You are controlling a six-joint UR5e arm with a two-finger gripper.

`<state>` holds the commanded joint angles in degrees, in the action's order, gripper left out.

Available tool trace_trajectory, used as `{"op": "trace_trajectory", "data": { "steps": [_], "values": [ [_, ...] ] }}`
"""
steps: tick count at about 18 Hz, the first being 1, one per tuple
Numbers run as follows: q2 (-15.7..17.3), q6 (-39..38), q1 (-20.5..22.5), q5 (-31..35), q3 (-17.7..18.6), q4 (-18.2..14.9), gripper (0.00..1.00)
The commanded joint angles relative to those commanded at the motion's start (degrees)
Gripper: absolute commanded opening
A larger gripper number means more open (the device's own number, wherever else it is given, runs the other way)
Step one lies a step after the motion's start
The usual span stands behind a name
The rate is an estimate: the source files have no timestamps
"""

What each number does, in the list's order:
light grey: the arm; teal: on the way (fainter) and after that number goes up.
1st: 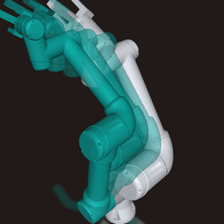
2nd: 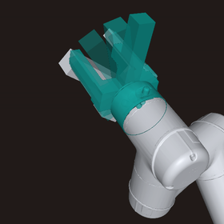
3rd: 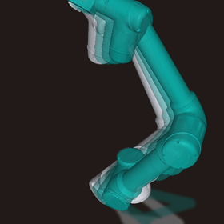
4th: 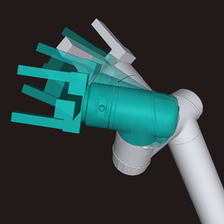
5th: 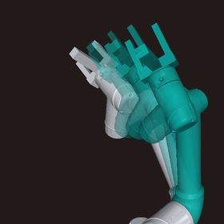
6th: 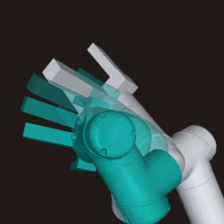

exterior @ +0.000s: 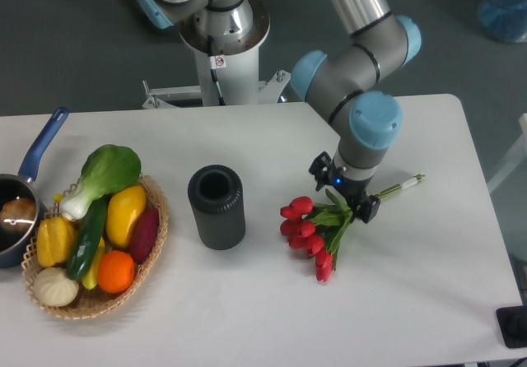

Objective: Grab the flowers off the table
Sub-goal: 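Close the gripper around the tulip stems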

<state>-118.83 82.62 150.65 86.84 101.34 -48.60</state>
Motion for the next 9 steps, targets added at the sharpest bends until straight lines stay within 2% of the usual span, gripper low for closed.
{"op": "trace_trajectory", "data": {
  "steps": [1,3,4,5,6,7,9],
  "values": [
    [0.1,0.1,0.1,0.0,0.1,0.0,0.96],
    [0.1,0.2,0.1,0.0,0.2,0.0,0.79],
    [0.2,0.1,0.1,0.0,0.2,-0.1,0.62],
    [0.4,0.1,0.2,0.0,0.1,-0.2,0.41],
    [0.5,0.3,0.3,0.1,0.1,-0.3,0.28],
    [0.7,0.3,0.3,0.3,0.1,-0.3,0.24],
    [2.2,0.4,0.1,1.5,-0.3,-0.4,0.24]
  ]
}}
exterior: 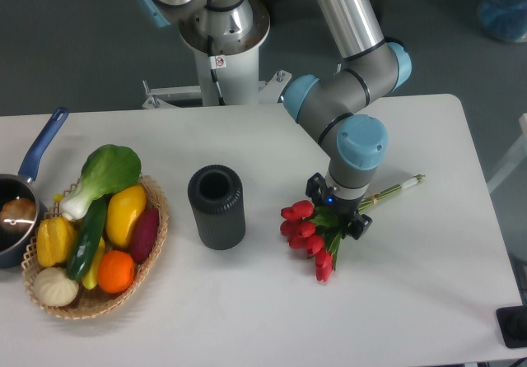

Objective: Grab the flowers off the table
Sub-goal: 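Close the gripper around the tulip stems, then lift the gripped tulip bunch up off the table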

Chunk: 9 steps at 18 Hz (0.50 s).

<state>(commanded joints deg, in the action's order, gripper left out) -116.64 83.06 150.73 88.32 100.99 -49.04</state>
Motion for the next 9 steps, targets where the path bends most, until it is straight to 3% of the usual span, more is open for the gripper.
{"op": "trace_trajectory", "data": {
  "steps": [2,4,9],
  "values": [
    [0.6,-0.1,0.4,0.0,-0.1,-0.1,0.24],
    [1.9,-0.8,0.3,0.2,-0.2,-0.2,0.1],
    [4.5,-1.4,0.9,1.1,-3.6,-1.8,0.1]
  ]
}}
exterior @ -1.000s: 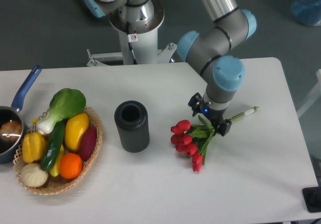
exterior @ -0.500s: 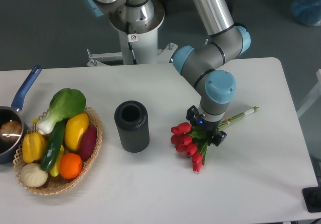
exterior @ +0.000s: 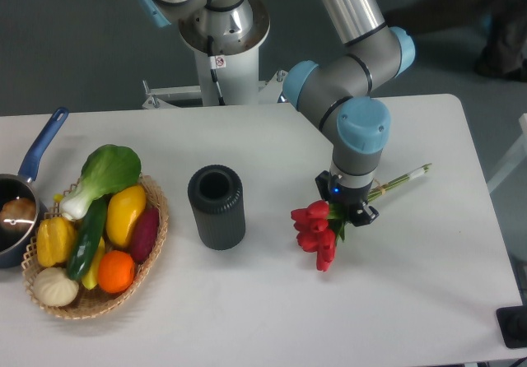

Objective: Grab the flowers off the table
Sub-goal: 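Lift the gripped tulip bunch up off the table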

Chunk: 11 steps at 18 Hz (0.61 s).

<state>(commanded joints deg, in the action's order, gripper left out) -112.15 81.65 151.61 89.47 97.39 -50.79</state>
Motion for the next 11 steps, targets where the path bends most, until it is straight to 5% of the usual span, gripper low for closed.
{"op": "trace_trajectory", "data": {
  "steps": [2,6,11],
  "values": [
    [0.7,-1.9,0.3,-0.4,-3.5,-2.6,0.1],
    [-1.4,-2.7,1.0,-1.6,-14.0,-15.4,0.1],
    [-2.2,-2.6,0.6,-1.8,-17.1,-17.2,0.1]
  ]
}}
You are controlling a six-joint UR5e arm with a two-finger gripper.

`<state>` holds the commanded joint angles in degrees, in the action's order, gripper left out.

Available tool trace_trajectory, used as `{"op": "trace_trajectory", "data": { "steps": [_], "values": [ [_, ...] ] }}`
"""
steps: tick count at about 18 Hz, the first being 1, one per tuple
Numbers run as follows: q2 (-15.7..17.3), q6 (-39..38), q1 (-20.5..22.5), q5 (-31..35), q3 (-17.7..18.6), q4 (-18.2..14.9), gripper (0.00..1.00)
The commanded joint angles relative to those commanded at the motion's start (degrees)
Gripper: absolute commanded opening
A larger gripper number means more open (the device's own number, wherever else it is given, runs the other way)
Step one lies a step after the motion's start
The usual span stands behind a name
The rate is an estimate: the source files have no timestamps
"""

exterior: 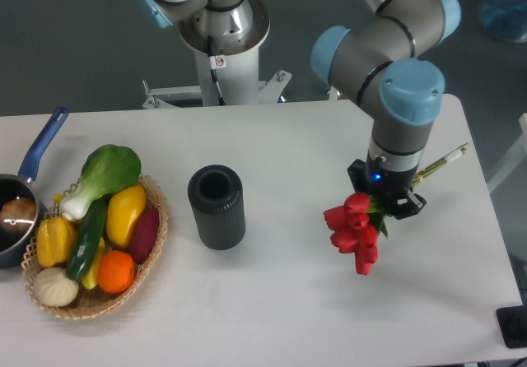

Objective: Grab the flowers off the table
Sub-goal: 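Lift the gripped tulip bunch up off the table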

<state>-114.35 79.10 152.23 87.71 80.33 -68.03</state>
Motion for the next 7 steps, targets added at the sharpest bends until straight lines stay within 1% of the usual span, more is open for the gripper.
{"op": "trace_trajectory", "data": {
  "steps": [4,7],
  "values": [
    [0.2,0.1,0.0,0.2,-1.2,-0.3,0.09],
    [0.2,0.2,-0.1,0.4,-1.1,-0.3,0.09]
  ]
}}
